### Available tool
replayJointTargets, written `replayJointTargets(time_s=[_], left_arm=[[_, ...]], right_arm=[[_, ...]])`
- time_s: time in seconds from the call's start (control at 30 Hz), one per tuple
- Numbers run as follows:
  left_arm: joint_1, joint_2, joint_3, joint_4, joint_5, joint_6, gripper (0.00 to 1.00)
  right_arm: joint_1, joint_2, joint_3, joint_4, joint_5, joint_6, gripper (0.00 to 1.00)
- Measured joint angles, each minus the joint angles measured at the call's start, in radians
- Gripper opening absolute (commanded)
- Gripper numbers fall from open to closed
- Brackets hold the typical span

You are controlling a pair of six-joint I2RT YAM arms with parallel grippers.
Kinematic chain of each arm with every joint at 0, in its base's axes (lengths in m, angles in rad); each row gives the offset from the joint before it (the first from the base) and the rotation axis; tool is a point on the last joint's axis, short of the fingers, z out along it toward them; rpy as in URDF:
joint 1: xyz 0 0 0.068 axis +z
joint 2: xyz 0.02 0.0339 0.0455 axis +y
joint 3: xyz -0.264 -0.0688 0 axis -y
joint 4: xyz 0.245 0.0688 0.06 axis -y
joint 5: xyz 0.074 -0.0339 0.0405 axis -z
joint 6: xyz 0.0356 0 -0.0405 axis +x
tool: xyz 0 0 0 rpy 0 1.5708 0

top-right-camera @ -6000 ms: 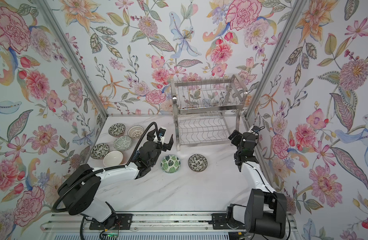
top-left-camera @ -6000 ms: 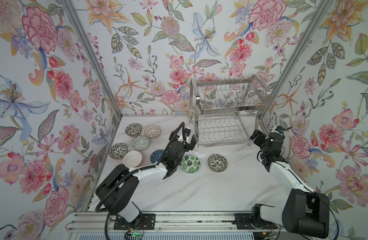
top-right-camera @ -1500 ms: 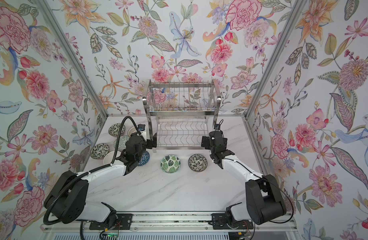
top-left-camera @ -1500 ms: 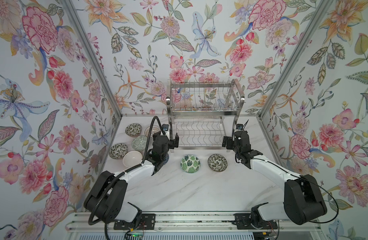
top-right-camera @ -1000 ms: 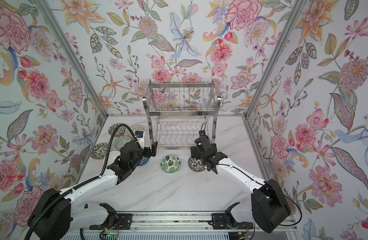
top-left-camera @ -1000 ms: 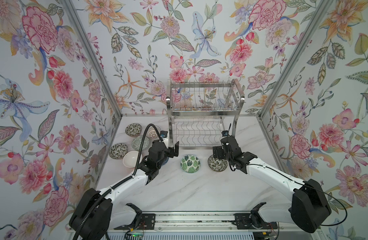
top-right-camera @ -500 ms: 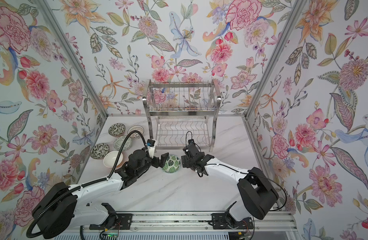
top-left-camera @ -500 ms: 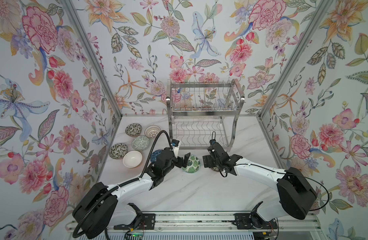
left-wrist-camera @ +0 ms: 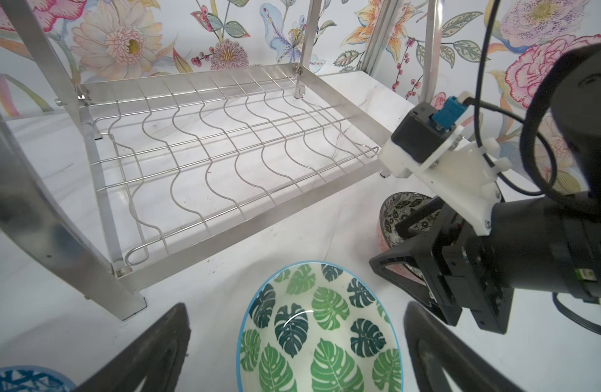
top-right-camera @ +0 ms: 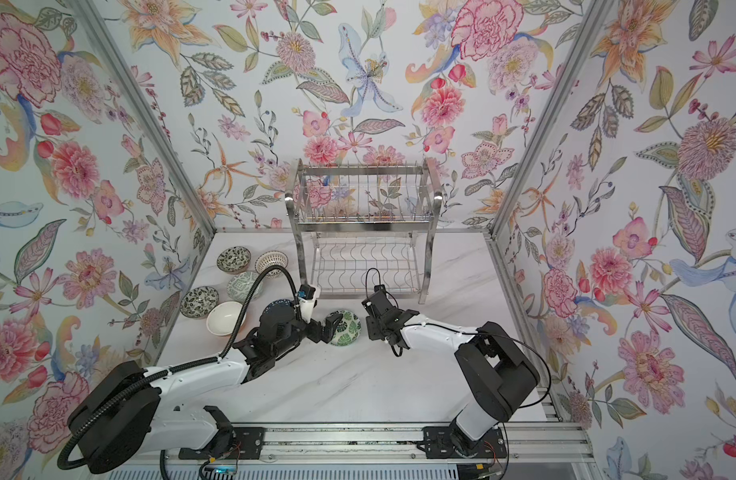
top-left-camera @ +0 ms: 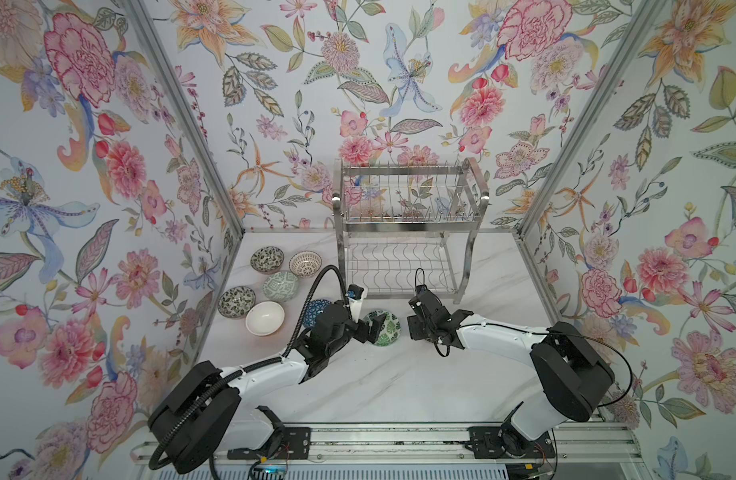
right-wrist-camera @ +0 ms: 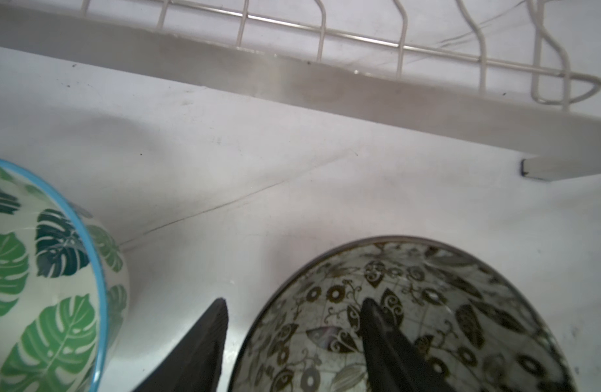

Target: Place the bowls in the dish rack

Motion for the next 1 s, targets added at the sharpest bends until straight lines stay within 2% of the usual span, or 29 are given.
replayJointTargets(time_s=[0.17, 0.37, 0.67, 0.8, 1.0], left_arm=[[-0.003, 0.032, 0.0, 0.001, 0.004, 0.0, 0.99], [-0.005, 0.033, 0.0, 0.001, -0.002, 0.004, 0.99], [-0.005, 0.029, 0.001, -0.005, -0.024, 0.02, 0.99], [-0.005, 0.029, 0.008, -0.008, -0.033, 0.027, 0.99], [-0.006, 0.024, 0.021, -0.019, -0.061, 0.046, 0.99]], right_arm=[[0.0, 0.0, 0.0, 0.004, -0.006, -0.004, 0.4], [0.0, 0.0, -0.001, 0.005, -0.014, -0.009, 0.34], [0.0, 0.0, -0.02, 0.015, -0.027, -0.015, 0.15], [-0.002, -0.019, -0.019, 0.023, 0.0, -0.027, 0.1], [-0.006, -0.062, -0.028, 0.021, -0.031, -0.026, 0.02]])
